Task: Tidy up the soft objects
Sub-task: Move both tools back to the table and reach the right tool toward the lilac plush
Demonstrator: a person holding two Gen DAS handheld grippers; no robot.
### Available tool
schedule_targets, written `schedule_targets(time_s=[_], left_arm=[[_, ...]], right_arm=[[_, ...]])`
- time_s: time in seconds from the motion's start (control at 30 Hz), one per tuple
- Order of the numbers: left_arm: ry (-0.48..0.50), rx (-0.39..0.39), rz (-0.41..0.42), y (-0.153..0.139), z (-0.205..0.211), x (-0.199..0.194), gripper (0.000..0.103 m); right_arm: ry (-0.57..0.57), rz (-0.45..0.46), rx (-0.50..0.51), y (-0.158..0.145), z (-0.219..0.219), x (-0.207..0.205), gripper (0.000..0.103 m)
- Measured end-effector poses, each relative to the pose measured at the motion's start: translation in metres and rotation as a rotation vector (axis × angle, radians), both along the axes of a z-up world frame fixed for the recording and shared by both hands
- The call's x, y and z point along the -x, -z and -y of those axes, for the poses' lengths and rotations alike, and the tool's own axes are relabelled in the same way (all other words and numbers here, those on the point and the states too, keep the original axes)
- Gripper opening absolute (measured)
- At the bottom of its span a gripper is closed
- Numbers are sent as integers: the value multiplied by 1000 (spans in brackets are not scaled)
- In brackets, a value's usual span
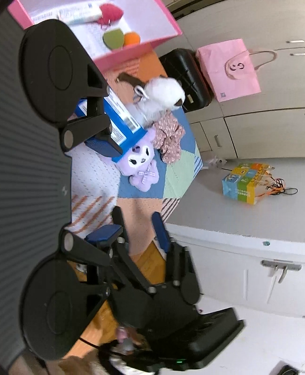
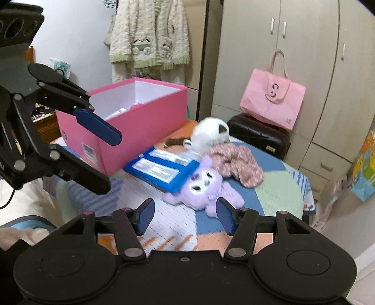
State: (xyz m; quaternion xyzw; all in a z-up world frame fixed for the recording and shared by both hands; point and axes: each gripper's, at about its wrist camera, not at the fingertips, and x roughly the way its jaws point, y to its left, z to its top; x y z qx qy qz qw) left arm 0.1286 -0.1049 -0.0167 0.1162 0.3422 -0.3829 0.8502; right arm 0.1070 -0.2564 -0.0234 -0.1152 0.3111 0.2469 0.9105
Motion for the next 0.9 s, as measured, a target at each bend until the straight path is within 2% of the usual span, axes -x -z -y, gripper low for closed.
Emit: schedule_targets(time_s=[0.17,0.4,0.5,0.7,0.9], left_arm=[[-32,50,-62,25,16,-30,60],[-74,85,-110,47,33,-68,59],[-110,86,-93,50,36,-84,59],[-197,18,8,61,47,-101,59],[-201,15,-45,71,46,-117,63]], right_arm=[[36,-11,-23,30,11,-20,66],[74,14,27,56,14,-47,69],[82,14,38,63,15,-58,69],[65,-14,23,74,17,-76,70],[50,-20,-5,77,22,-80,76]])
